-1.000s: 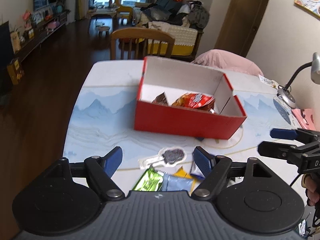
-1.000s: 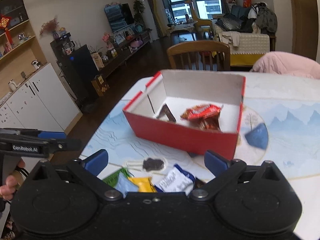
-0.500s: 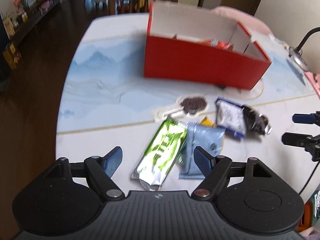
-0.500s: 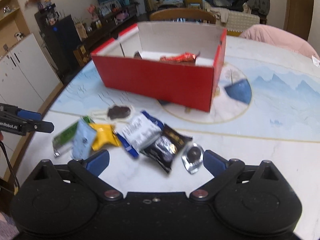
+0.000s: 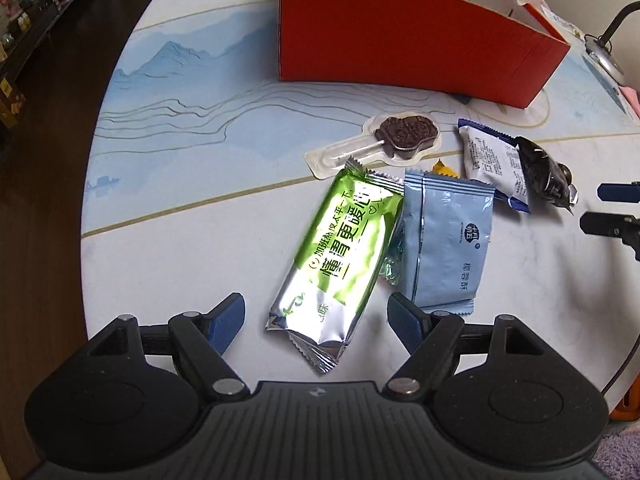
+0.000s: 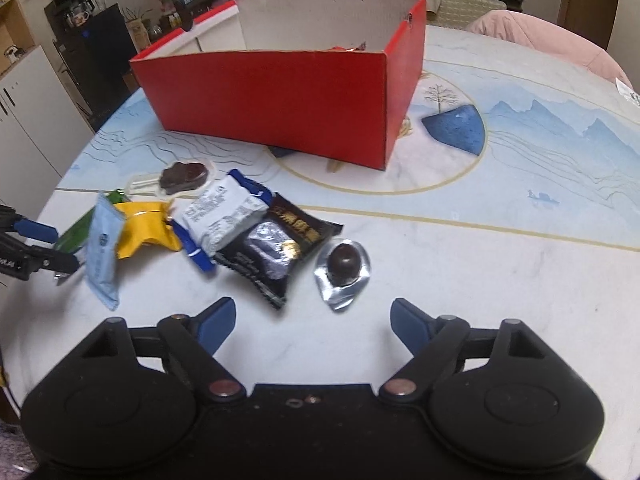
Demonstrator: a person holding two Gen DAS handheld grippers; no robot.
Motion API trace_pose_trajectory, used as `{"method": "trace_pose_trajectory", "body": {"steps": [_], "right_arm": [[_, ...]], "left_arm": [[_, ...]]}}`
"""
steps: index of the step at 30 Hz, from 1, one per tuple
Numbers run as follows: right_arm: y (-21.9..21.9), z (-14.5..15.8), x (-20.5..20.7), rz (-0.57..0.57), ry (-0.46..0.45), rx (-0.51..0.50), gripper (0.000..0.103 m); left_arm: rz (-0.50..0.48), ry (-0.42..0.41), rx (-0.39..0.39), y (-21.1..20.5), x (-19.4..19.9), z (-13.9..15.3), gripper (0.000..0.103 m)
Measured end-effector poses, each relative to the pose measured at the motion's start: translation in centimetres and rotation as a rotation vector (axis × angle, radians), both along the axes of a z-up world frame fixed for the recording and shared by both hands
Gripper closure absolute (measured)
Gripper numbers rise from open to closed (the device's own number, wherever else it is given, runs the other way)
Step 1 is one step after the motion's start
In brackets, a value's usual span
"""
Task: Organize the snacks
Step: 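Withdraw both tools from the box back toward the remaining snacks, then grasp the green wafer bar with the left tool while the right tool grasps the silver-wrapped chocolate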
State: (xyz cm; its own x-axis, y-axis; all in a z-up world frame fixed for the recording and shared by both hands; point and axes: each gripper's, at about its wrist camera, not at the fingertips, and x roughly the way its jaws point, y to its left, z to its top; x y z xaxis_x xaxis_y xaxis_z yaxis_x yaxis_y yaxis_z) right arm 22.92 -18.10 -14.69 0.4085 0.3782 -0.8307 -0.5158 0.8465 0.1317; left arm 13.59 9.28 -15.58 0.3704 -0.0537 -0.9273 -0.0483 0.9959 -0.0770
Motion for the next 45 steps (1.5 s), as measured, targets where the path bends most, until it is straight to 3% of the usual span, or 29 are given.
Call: {"method": "trace_pose_trajectory", "body": {"steps": [7, 11, 16, 24, 34, 36, 38, 45], "right_arm": [[0.1, -0.8, 1.4, -0.016, -0.004, -0.021, 0.028], [-0.6, -0.1, 1.6, -0.002, 0.005, 0.024, 0.028], [-1.3, -0.8, 2.5, -0.062, -0.004, -0.009, 0.028], [0.9, -1.6, 2.3, -0.009, -0.04, -0.075, 0.033], [2.0, -1.7, 2.0, 0.027, -0.098, -0.094, 0.051], [2.0, -1.7, 1.9, 0.023, -0.099, -0.085, 0.055], [2.0, -1.7, 2.0, 0.018, -0.106, -0.085, 0.066], [1.6, -1.6, 1.9, -0.043, -0.092, -0.067, 0.068]], "left_arm": [[0.02, 0.012, 0.015, 0.2, 0.6, -0.5, 0.025], [0.029, 0.01, 0.01, 0.1, 0.8, -0.6, 0.025], [0.029, 0.004, 0.017, -0.1, 1.0, -0.6, 0.025], [0.007, 0.008, 0.077, -0.7, 1.4, -0.8, 0.026], [-0.007, -0.014, 0.078, -1.6, 1.4, -0.4, 0.051], [-0.01, -0.015, 0.079, -1.7, 1.4, -0.3, 0.052], [-0.001, -0.011, 0.076, -1.7, 1.3, -0.2, 0.053], [0.071, -0.018, 0.017, -1.2, 0.8, 0.4, 0.055]]}}
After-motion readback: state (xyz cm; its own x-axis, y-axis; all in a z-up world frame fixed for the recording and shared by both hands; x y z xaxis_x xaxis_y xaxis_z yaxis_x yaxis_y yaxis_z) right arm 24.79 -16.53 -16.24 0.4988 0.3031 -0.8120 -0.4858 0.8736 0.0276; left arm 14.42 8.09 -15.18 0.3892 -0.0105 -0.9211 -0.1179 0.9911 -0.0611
